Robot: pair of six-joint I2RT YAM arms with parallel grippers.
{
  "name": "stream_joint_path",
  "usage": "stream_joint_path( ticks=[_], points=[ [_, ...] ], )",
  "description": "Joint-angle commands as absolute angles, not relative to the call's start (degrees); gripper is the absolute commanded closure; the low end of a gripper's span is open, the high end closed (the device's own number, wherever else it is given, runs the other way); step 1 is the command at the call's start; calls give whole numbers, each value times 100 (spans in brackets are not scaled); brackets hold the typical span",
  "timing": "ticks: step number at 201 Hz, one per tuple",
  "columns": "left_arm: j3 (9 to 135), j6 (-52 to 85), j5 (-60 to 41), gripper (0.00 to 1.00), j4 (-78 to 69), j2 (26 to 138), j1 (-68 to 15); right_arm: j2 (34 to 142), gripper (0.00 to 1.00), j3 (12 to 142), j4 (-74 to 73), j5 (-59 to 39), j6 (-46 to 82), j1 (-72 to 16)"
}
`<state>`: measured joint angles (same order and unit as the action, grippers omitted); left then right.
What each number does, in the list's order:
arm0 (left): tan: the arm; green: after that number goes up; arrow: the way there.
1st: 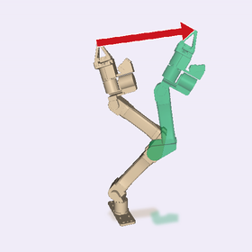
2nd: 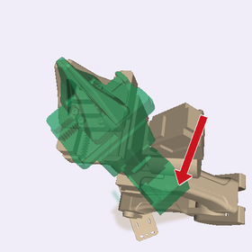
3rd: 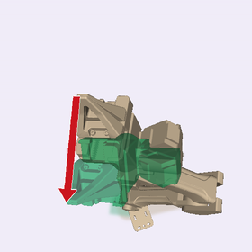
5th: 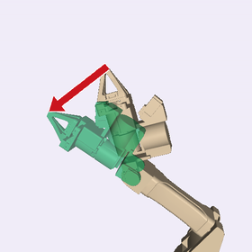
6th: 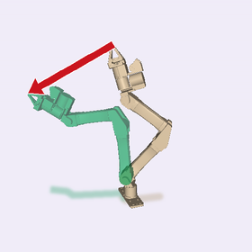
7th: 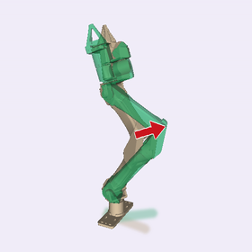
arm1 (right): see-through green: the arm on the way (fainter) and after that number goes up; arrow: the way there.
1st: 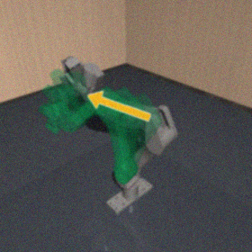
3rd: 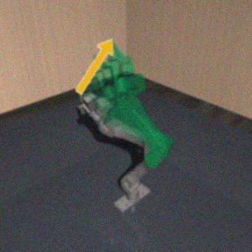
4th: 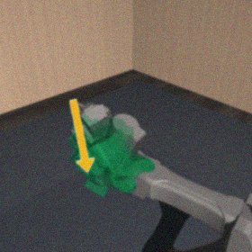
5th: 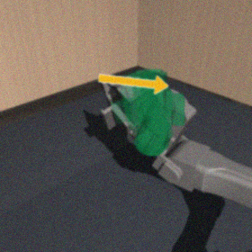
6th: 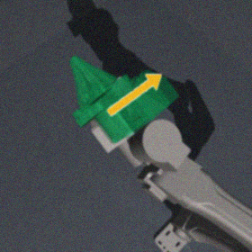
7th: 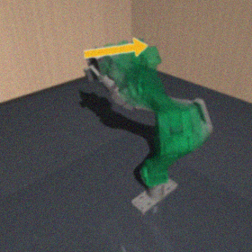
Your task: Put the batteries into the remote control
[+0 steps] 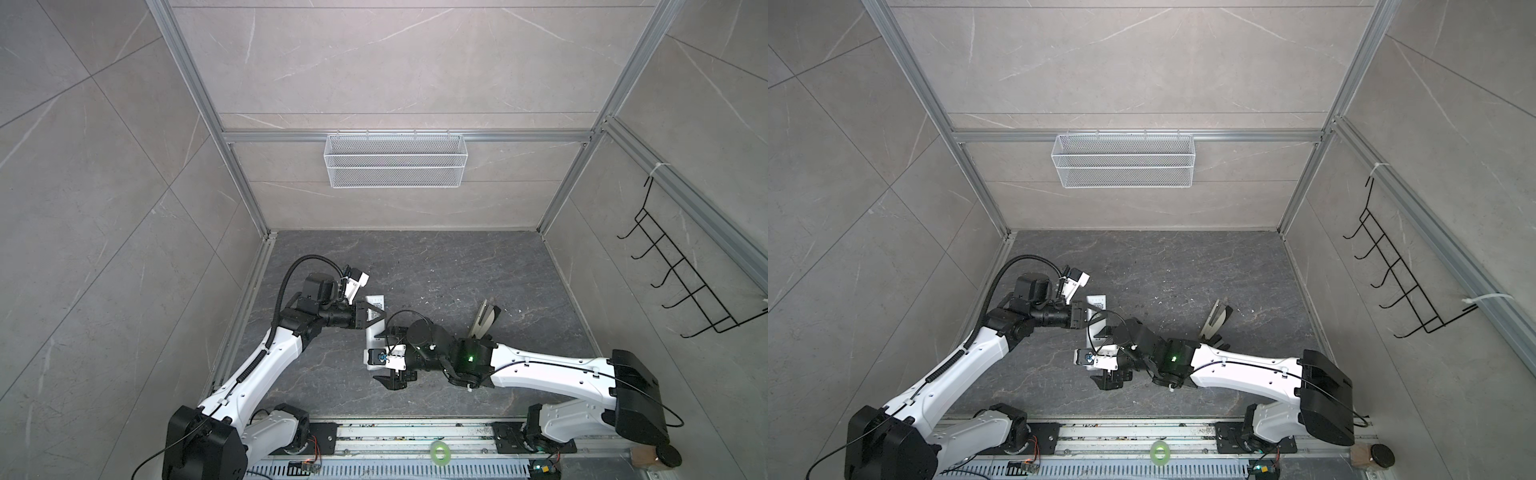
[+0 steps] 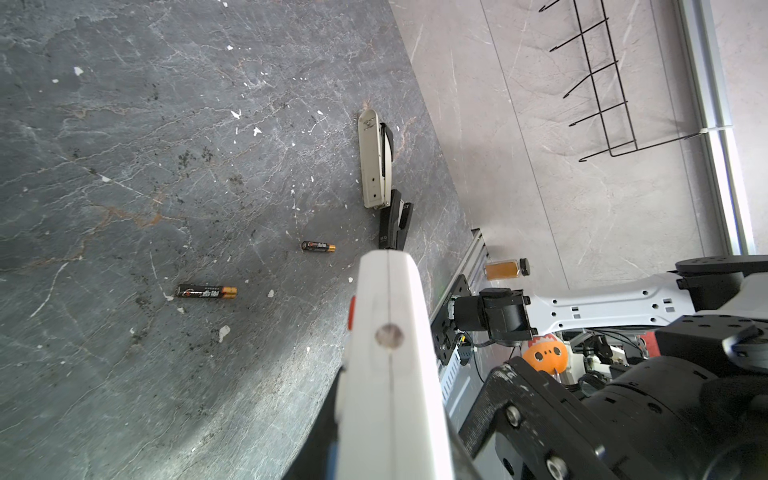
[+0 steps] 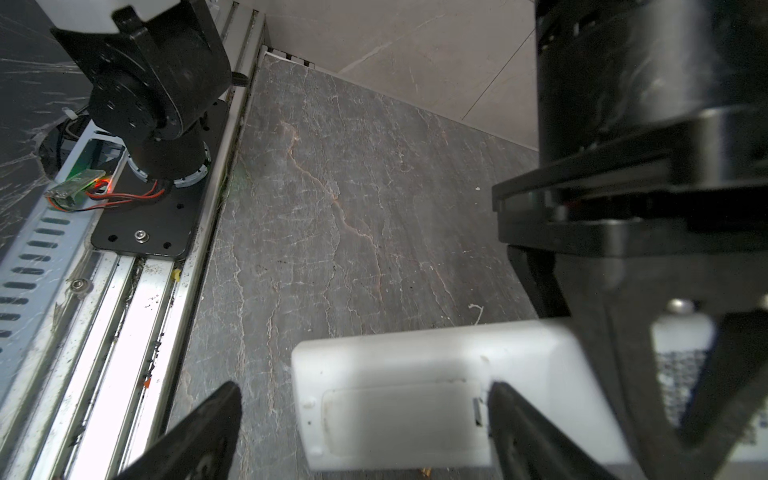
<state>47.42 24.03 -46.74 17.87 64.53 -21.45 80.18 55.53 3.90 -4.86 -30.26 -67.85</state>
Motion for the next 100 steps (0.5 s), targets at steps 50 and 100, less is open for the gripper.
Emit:
stream_joint_path(
  ticks=[50, 100],
  points=[
    [4860, 2477, -5237, 100, 1521, 6230, -2114, 8183, 10, 5796, 991, -816, -2996, -6759],
    [4843, 2502, -5342, 100, 1450, 6216, -2103, 8063, 10, 5680, 876, -760, -2938, -6671]
  ],
)
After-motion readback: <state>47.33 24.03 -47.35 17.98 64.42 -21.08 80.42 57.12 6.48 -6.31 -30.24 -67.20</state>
